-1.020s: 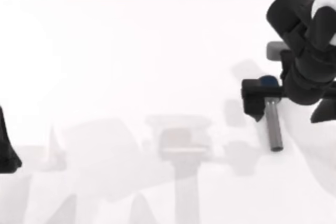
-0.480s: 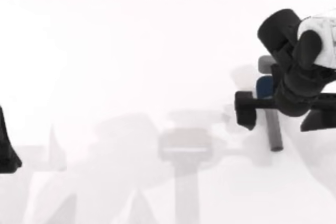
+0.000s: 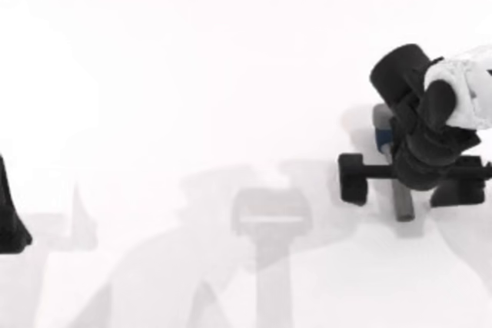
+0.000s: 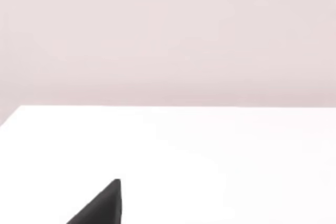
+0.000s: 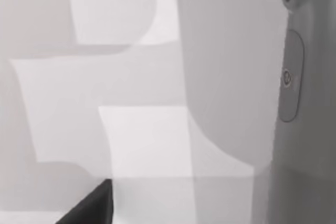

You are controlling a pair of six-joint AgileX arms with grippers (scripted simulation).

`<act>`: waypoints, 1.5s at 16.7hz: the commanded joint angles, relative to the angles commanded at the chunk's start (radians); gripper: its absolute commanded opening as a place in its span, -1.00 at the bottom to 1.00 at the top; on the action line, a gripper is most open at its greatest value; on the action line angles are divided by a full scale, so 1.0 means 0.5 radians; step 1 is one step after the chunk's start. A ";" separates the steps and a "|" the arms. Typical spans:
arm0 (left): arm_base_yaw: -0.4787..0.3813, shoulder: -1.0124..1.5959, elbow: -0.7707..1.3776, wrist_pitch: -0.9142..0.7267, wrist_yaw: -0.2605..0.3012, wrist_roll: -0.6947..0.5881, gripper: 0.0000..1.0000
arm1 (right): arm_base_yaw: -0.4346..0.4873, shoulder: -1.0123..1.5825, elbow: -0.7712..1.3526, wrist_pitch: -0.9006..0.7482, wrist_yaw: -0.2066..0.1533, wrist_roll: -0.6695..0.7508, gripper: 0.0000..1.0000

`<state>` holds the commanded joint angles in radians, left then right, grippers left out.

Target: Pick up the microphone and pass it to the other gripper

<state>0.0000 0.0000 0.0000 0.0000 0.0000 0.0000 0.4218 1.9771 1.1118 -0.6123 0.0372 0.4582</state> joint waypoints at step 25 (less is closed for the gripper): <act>0.000 0.000 0.000 0.000 0.000 0.000 1.00 | 0.000 -0.089 0.034 -0.045 0.051 -0.034 -1.00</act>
<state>0.0000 0.0000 0.0000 0.0000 0.0000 0.0000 0.4216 1.9326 1.1290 -0.6346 0.0630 0.4411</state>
